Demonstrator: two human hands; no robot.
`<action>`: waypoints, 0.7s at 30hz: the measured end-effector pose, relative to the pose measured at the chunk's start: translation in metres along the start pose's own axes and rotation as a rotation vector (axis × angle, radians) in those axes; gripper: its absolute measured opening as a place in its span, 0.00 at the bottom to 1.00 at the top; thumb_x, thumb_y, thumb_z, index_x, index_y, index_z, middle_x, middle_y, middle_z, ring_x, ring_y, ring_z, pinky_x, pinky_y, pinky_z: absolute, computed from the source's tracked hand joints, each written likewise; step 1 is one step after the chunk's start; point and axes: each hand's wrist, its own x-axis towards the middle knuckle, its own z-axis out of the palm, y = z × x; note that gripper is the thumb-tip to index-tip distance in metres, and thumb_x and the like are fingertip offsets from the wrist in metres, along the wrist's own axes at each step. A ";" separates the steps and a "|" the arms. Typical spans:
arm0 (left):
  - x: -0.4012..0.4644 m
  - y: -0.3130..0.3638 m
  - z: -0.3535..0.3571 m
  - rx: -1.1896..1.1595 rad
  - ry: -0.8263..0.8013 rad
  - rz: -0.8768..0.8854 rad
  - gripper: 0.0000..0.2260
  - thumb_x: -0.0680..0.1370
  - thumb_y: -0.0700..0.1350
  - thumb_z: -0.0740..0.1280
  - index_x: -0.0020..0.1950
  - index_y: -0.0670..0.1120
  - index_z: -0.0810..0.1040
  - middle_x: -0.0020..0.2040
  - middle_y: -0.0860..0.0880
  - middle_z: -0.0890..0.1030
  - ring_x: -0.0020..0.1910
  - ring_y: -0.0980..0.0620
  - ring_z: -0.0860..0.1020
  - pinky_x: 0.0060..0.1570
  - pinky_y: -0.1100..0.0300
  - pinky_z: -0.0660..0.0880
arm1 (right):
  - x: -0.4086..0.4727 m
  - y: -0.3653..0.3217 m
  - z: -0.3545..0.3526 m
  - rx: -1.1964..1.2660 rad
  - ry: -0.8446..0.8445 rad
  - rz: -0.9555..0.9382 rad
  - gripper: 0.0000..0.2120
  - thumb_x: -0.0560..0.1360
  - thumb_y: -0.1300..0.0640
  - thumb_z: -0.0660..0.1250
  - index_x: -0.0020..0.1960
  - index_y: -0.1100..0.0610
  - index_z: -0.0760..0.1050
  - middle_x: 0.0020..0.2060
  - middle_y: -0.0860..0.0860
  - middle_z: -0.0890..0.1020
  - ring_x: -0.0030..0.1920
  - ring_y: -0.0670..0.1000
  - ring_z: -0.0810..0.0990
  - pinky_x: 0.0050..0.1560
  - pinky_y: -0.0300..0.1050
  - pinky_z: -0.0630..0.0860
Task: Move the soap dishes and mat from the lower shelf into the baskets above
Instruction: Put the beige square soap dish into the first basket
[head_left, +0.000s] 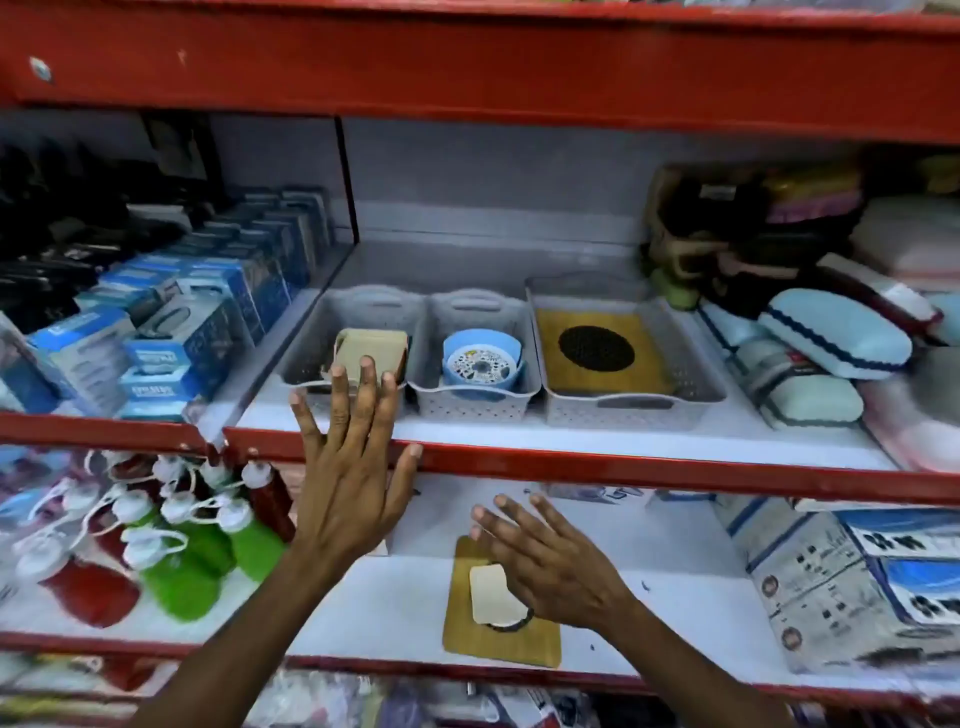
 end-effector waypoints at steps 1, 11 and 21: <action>0.000 0.000 0.001 -0.002 0.001 -0.013 0.31 0.81 0.57 0.49 0.80 0.44 0.50 0.82 0.42 0.47 0.81 0.40 0.45 0.75 0.28 0.43 | -0.003 -0.001 0.013 0.006 -0.098 0.022 0.34 0.78 0.53 0.61 0.80 0.55 0.51 0.80 0.52 0.58 0.80 0.54 0.53 0.78 0.56 0.51; -0.002 -0.006 0.014 0.052 0.023 0.009 0.31 0.81 0.58 0.49 0.80 0.43 0.50 0.81 0.43 0.46 0.81 0.41 0.43 0.76 0.31 0.41 | -0.027 0.009 0.094 0.422 -0.833 0.508 0.48 0.70 0.40 0.74 0.79 0.57 0.54 0.78 0.55 0.63 0.76 0.57 0.62 0.76 0.53 0.61; -0.002 -0.007 0.016 0.053 0.049 0.004 0.32 0.81 0.58 0.50 0.80 0.44 0.48 0.81 0.43 0.46 0.81 0.42 0.43 0.77 0.35 0.38 | -0.022 0.015 0.083 0.474 -0.716 0.577 0.45 0.69 0.40 0.74 0.78 0.53 0.58 0.76 0.52 0.67 0.74 0.53 0.65 0.71 0.48 0.67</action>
